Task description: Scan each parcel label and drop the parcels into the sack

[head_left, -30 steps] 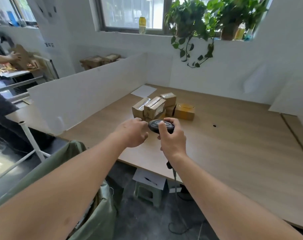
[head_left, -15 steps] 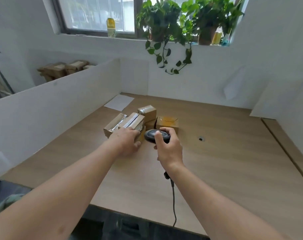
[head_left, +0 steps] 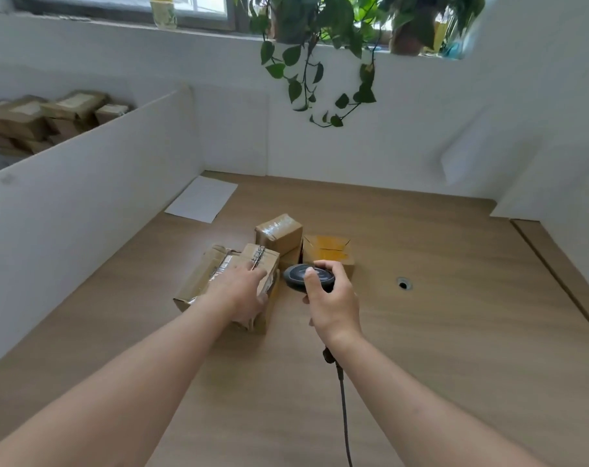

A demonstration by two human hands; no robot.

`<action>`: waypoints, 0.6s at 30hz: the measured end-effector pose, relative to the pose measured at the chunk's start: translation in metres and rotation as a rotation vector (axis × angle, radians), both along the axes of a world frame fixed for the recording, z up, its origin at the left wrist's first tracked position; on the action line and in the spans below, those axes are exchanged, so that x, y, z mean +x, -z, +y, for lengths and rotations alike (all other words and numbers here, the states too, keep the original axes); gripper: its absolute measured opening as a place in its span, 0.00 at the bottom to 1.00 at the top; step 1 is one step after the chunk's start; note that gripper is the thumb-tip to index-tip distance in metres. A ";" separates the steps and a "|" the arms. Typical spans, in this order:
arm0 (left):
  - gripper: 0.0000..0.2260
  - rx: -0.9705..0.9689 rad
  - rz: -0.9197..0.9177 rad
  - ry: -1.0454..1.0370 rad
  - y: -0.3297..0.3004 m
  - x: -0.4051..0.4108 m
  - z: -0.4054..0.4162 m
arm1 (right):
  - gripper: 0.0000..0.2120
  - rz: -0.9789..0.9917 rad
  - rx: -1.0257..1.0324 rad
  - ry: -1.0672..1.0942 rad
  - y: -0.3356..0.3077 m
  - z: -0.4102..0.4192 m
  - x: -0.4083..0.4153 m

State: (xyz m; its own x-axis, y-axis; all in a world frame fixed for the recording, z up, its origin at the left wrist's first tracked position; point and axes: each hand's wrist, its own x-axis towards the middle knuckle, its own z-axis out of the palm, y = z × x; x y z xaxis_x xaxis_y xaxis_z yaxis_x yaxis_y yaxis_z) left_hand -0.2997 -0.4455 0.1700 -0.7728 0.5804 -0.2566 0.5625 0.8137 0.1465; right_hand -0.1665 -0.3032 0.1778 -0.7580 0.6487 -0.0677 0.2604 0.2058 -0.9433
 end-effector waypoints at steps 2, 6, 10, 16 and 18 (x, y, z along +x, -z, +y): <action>0.28 -0.005 -0.023 -0.009 0.011 -0.014 0.001 | 0.17 -0.016 -0.011 0.002 0.009 0.003 -0.014; 0.32 -0.014 -0.071 -0.069 0.035 -0.034 0.001 | 0.18 -0.068 -0.033 -0.008 0.030 0.006 -0.033; 0.36 -0.008 -0.112 -0.135 0.054 -0.041 0.002 | 0.18 -0.104 -0.045 -0.002 0.048 0.009 -0.043; 0.41 0.104 -0.183 -0.245 0.064 -0.052 0.002 | 0.19 -0.127 -0.066 0.002 0.060 0.014 -0.053; 0.40 0.214 -0.247 -0.291 0.064 -0.056 -0.001 | 0.18 -0.126 -0.075 0.013 0.059 0.017 -0.054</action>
